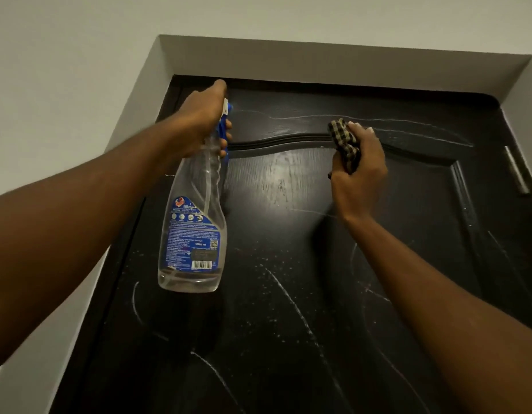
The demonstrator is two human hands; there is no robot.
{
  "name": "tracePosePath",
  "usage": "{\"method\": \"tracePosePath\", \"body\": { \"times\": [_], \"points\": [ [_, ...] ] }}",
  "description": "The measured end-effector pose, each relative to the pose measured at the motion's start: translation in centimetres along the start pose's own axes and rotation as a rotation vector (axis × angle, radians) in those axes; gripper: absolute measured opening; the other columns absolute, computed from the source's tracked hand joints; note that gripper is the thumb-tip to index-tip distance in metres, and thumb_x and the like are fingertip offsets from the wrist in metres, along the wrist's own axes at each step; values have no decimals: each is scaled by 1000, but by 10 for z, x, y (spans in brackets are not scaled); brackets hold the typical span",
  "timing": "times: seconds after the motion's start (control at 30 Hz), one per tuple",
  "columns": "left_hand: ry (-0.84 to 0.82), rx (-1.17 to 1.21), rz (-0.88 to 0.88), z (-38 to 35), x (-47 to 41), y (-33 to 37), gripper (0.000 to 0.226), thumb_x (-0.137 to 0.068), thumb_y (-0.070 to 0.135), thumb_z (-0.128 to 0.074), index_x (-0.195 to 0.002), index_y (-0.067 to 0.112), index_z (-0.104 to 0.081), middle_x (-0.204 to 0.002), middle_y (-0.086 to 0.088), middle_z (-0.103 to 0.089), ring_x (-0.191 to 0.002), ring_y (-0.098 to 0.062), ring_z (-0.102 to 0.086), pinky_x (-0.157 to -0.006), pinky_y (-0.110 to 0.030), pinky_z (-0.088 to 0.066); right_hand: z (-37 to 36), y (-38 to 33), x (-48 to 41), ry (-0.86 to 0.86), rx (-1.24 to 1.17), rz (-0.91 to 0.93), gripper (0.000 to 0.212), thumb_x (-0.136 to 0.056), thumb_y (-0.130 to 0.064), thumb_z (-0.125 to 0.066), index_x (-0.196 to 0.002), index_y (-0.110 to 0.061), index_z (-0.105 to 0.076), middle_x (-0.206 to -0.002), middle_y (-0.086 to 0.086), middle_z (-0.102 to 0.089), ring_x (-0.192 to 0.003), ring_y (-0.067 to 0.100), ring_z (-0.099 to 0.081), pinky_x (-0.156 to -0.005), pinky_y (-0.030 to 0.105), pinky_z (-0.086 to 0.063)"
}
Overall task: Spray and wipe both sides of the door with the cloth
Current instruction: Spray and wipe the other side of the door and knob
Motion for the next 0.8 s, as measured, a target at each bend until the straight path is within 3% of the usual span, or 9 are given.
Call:
{"method": "tracePosePath", "body": {
  "times": [0.1, 0.23, 0.4, 0.6, 0.8],
  "points": [
    [61, -45, 13, -28, 10, 17, 40, -102, 49, -34, -98, 17, -57, -85, -5, -57, -70, -15, -56, -56, -26, -49, 35, 19, -11, -16, -34, -9, 50, -90, -4, -62, -140, -7, -55, -141, 14, -57, -141, 33, -45, -116, 50, -38],
    [118, -56, 36, -61, 18, 33, 43, -103, 48, -34, -113, 14, -57, -91, -5, -61, -72, -15, -59, -50, -23, -50, 74, 44, -23, -37, -53, -24, 50, -89, -5, -62, -139, -7, -55, -139, 13, -58, -136, 33, -50, -113, 51, -42],
    [63, -42, 64, -100, 27, 50, 46, -102, 48, -34, -124, 13, -55, -100, -7, -62, -83, -17, -63, -57, -26, -50, 107, 68, -36, -67, -61, -31, 49, -89, -5, -60, -138, -6, -56, -138, 14, -58, -137, 32, -48, -114, 52, -40],
    [26, -53, 49, -141, 35, 64, 41, -103, 48, -33, -107, 15, -57, -83, -5, -58, -66, -15, -56, -49, -23, -48, 136, 83, -40, -34, -26, -23, 48, -90, -8, -60, -138, -5, -55, -137, 14, -59, -134, 33, -51, -112, 52, -42],
    [14, -19, 63, -178, 46, 70, 40, -102, 49, -35, -105, 16, -56, -84, -3, -58, -68, -13, -57, -49, -22, -49, 175, 92, -43, -49, 20, -22, 49, -90, -4, -62, -139, -5, -55, -137, 16, -59, -134, 35, -51, -111, 54, -43]
  ]
}}
Point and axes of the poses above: each hand's wrist, its own x-axis away from the middle knuckle, its own z-axis out of the back of the hand, y = z × x, the point moved 5 cm from there along -x, towards the middle knuckle
